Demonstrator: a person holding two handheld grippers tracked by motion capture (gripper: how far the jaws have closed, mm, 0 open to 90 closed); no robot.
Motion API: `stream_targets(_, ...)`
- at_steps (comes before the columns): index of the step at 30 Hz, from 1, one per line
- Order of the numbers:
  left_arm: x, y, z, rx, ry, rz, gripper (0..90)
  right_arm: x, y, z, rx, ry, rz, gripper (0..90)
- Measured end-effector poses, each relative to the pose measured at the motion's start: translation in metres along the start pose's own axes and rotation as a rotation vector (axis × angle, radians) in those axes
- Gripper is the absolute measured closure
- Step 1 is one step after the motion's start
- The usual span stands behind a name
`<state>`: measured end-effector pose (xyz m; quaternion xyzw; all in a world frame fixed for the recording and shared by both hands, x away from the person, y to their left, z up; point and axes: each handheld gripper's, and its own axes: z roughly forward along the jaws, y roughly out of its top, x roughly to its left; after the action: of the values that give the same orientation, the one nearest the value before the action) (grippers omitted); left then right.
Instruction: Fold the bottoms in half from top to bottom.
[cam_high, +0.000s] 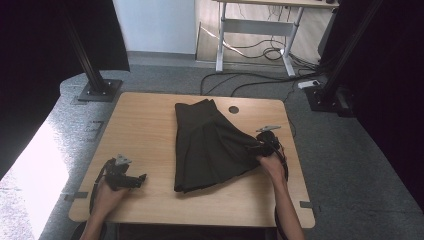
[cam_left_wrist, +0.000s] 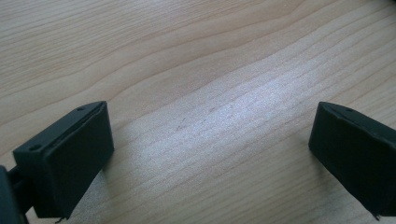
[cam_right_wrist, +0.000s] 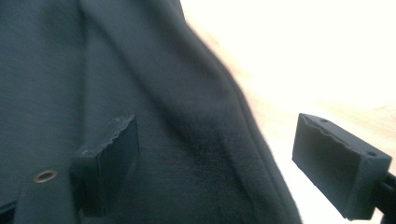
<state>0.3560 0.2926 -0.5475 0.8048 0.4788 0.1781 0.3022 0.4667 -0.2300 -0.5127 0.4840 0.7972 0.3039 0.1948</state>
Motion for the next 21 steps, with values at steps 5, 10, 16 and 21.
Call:
stream_targets(5,0.0,0.0,0.0,-0.001,0.0,-0.002,0.0,0.0,-0.013,0.015,0.047,0.083,0.009,40.0)
stream_targets(10,0.0,0.0,0.0,-0.001,0.0,-0.001,0.0,0.008,-0.023,0.012,0.021,0.117,0.042,58.8)
stream_targets(16,0.0,0.0,0.0,-0.001,0.0,-0.001,0.0,0.035,-0.04,-0.007,0.049,0.137,0.011,61.2)
stream_targets(21,0.0,0.0,0.0,-0.001,0.0,-0.001,0.0,0.072,-0.065,-0.029,0.037,0.152,-0.018,59.7)
